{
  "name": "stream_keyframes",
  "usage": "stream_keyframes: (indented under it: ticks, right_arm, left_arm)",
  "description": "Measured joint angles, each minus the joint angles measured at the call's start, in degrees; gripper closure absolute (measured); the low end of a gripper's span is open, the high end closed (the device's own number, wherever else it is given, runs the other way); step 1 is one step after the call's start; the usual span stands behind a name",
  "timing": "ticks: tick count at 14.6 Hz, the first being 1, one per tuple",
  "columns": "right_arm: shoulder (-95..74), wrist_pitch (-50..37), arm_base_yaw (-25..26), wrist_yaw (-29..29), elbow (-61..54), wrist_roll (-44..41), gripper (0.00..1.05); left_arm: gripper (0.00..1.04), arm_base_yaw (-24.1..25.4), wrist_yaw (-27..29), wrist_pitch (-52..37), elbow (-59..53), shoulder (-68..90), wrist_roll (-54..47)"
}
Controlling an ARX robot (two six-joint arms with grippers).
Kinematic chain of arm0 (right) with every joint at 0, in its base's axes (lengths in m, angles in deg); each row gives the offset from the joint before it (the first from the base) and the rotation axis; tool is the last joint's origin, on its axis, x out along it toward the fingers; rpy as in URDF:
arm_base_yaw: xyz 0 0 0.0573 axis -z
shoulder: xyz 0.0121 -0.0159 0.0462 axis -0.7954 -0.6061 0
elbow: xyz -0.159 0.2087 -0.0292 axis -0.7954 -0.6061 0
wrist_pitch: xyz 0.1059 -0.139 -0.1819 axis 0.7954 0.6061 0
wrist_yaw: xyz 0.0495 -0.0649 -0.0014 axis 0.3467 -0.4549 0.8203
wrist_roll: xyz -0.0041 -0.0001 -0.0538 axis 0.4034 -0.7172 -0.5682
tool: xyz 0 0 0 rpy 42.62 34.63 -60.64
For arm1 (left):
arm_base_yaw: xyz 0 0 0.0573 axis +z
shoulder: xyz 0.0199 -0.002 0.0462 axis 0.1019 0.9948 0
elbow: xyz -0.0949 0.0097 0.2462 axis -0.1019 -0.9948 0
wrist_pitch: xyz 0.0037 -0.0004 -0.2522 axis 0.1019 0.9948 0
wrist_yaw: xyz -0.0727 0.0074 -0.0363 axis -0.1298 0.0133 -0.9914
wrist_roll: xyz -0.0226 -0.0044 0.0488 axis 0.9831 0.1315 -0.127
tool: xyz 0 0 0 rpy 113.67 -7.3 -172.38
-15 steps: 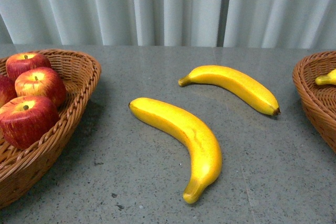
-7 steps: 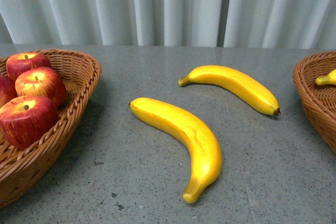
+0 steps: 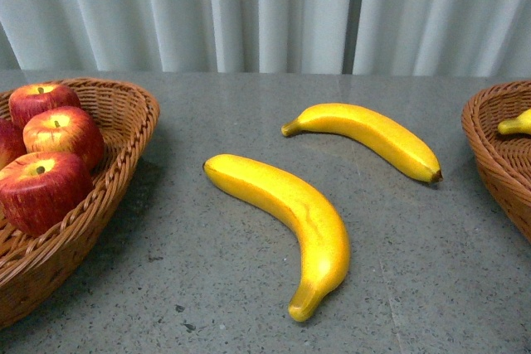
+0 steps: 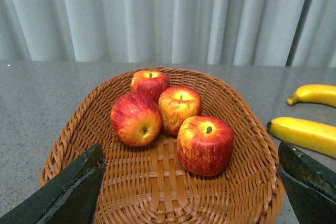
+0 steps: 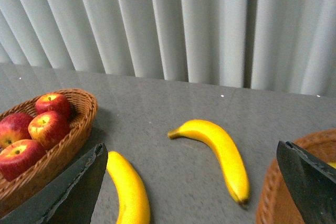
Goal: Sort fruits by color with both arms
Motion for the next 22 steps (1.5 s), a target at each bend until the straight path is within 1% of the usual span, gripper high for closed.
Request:
stream_keyframes:
  ticks: [1, 2, 5, 6, 8, 11, 13, 17, 20, 21, 22]
  right_arm:
    - [-7.9, -1.8, -3.3, -2.0, 4.2, 0.0, 0.06]
    - [-16.9, -1.5, -6.6, -3.7, 9.8, -0.1, 0.06]
    - [-36.6, 6.2, -13.0, -6.6, 23.9, -0.4, 0.06]
    - [-40.7, 9.4, -14.9, -6.7, 28.3, -0.6, 0.06]
    - [-44.3, 14.1, -17.2, -6.7, 33.2, -1.1, 0.06]
    - [-47.8, 20.7, -18.6, -6.6, 35.2, -3.1, 0.06]
    - [-50.1, 24.1, -18.5, -7.0, 36.1, -4.1, 0.06]
    - [-52.9, 25.4, -18.6, -8.5, 38.9, -5.1, 0.06]
    - [-54.8, 29.7, -18.4, -9.5, 40.6, -5.6, 0.07]
    - [-55.2, 30.6, -18.1, -9.4, 40.6, -5.9, 0.14]
    - [-55.3, 30.9, -18.1, -9.6, 40.6, -6.7, 0.25]
  left_arm:
    - [0.07, 0.0, 0.0, 0.0, 0.0, 0.0, 0.0]
    - [0.07, 0.0, 0.0, 0.0, 0.0, 0.0, 0.0]
    - [0.07, 0.0, 0.0, 0.0, 0.0, 0.0, 0.0]
    - [0.07, 0.0, 0.0, 0.0, 0.0, 0.0, 0.0]
    - [0.07, 0.0, 0.0, 0.0, 0.0, 0.0, 0.0]
    - [0.07, 0.0, 0.0, 0.0, 0.0, 0.0, 0.0]
    - [0.07, 0.0, 0.0, 0.0, 0.0, 0.0, 0.0]
    - [0.07, 0.0, 0.0, 0.0, 0.0, 0.0, 0.0]
    - [0.07, 0.0, 0.0, 0.0, 0.0, 0.0, 0.0]
    - [0.07, 0.0, 0.0, 0.0, 0.0, 0.0, 0.0]
    - [0.07, 0.0, 0.0, 0.0, 0.0, 0.0, 0.0]
